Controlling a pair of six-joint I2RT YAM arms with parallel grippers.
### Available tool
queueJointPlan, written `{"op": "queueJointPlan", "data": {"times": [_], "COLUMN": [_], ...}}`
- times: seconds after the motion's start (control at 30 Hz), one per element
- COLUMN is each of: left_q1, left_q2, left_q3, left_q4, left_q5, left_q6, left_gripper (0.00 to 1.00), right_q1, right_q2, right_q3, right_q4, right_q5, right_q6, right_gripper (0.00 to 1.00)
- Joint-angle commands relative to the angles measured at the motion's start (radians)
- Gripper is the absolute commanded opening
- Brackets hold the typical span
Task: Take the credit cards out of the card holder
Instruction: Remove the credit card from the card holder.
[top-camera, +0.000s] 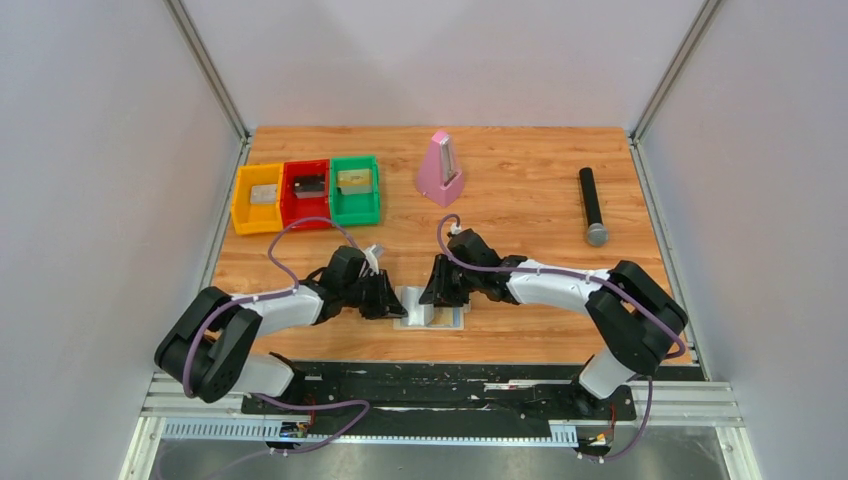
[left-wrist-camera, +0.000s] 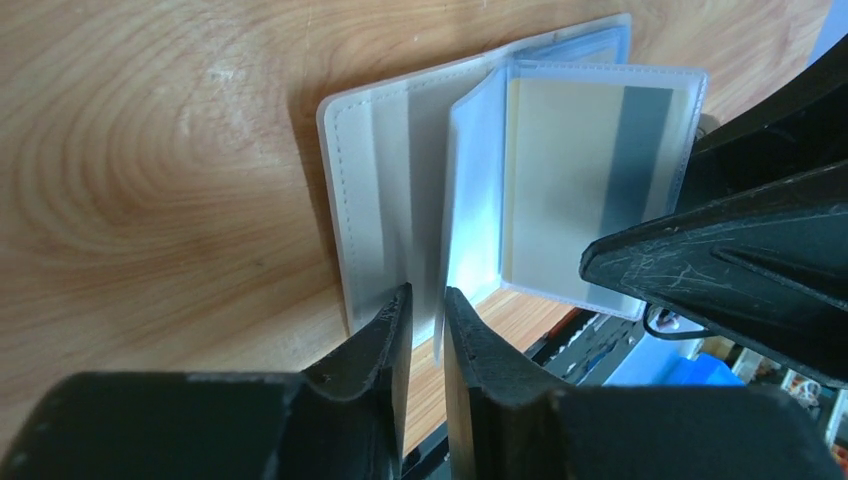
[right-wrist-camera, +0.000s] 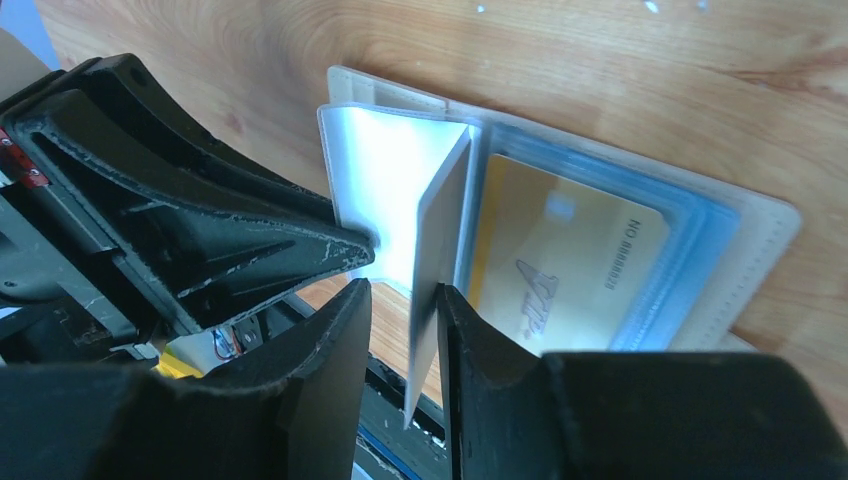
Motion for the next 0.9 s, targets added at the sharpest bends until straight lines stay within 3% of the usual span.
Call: {"op": "queueJointPlan", "data": {"times": [0.0, 0.37, 0.87], "left_q1": [0.008, 0.049, 0.047], "left_q2": [-0.077, -0.234, -0.287], "left_q3": [0.046, 0.088, 0.124], "left_q4": [-0.124, -0.298, -0.293], "left_q5": [-0.066, -0.135, -0.067], "left_q6": [0.033, 0.044, 0.060], "left_gripper": [0.27, 0.32, 0.30], "right_q1": [0.013, 0.019, 0.018], "right_q2": [0.030, 0.060, 0.024], "right_q3": [0.054, 0.090, 0.075], "right_q4": [0.061, 0.064, 0.019], "right_q5": [-0.035, -0.056, -0.033], "right_q6": [0.015, 0.011, -0.042], "right_gripper": [0.32, 0.34, 0.35]}}
